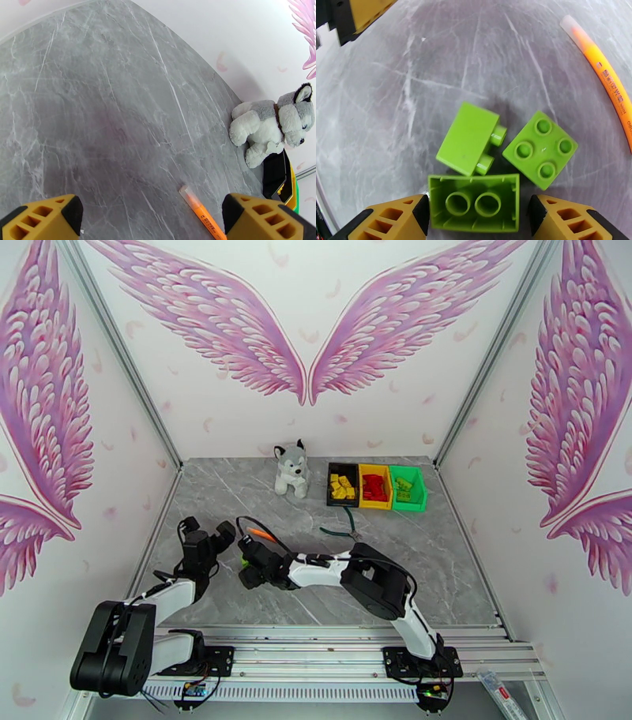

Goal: Sort the legos into containers by color

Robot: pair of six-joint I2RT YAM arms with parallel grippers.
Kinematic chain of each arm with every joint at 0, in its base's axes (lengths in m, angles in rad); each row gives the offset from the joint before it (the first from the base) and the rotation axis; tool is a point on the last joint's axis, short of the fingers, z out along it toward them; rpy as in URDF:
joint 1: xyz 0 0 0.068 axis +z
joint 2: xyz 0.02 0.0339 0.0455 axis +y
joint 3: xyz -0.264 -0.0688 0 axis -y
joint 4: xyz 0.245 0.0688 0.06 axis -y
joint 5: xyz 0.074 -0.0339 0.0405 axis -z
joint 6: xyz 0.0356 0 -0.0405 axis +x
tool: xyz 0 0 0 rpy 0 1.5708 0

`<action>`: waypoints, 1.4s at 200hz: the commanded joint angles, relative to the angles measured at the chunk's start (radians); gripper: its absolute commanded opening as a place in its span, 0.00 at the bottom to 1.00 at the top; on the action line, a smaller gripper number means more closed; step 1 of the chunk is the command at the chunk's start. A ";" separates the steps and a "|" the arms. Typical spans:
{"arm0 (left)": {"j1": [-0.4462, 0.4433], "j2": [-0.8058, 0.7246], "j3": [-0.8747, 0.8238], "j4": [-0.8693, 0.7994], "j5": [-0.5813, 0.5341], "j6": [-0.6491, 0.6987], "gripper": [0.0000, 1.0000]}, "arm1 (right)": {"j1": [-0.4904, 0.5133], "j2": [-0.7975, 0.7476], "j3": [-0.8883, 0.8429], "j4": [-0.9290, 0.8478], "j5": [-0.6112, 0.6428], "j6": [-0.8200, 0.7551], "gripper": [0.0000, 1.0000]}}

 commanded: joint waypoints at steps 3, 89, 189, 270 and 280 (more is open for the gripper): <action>0.011 0.008 -0.013 0.030 0.024 0.001 0.99 | 0.005 0.067 0.048 -0.052 0.047 -0.012 0.68; 0.004 0.070 0.011 0.068 0.068 0.008 0.99 | 0.005 0.033 0.004 -0.032 0.074 -0.013 0.47; -0.255 0.157 0.163 0.023 0.031 0.070 0.99 | -0.113 -0.288 -0.298 0.046 0.119 0.037 0.36; -0.471 0.342 0.360 0.037 0.118 0.140 0.99 | -0.492 -0.570 -0.565 0.119 0.048 0.138 0.32; -0.506 0.380 0.398 0.040 0.128 0.154 0.99 | -0.542 -0.605 -0.586 0.124 0.046 0.148 0.31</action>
